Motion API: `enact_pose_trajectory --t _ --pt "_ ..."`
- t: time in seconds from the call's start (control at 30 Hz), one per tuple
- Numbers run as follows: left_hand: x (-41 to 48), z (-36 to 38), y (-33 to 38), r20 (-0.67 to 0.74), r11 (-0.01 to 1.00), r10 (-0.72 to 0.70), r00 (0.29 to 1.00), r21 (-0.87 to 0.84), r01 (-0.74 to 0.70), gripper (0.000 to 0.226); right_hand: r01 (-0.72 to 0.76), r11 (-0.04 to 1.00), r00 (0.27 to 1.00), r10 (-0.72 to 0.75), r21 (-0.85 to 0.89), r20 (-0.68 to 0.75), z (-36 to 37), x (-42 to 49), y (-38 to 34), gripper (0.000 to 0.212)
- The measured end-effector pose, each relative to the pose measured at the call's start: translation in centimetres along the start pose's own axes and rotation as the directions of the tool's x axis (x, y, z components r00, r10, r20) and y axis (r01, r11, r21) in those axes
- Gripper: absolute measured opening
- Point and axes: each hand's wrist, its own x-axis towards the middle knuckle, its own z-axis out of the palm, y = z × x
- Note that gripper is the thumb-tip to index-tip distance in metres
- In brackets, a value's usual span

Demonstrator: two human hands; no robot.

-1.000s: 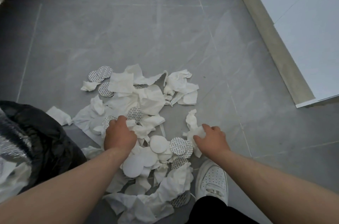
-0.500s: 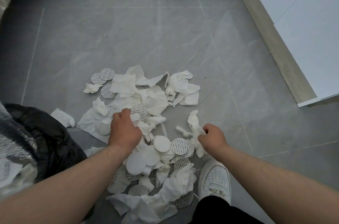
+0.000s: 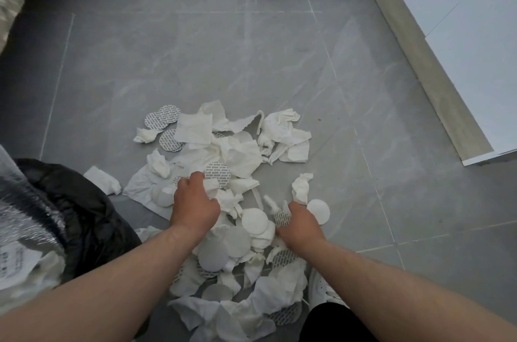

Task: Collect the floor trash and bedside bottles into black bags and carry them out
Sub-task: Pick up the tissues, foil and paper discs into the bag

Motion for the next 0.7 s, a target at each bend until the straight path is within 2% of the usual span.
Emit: enact_pose_trajectory --t 0.17,0.3,0.53,0.7 --pt "0.3 -1.8 0.7 0.021 0.999 0.045 0.999 -0.006 -0.045 0.038 0.03 0.991 0.999 -0.031 0.13 0.01 -3.8 -0.3 -1.3 0.033" --pt "1.0 -5.5 3.3 -0.014 0.987 0.155 0.988 -0.045 -0.155 0.036 0.188 0.97 0.982 -0.188 0.154 -0.019 -9.4 -2.2 -5.4 0.018" --pt "-2.6 -17.4 9.1 -0.098 0.977 0.182 0.978 -0.095 -0.191 0.027 0.383 0.884 0.923 -0.38 0.267 -0.066 -15.4 -9.4 -14.6 0.024" --pt "-7.0 -26.5 6.7 -0.149 0.929 0.178 0.973 -0.302 -0.216 0.019 0.441 0.792 0.889 -0.45 0.422 -0.084 -14.5 -14.8 -20.4 0.023"
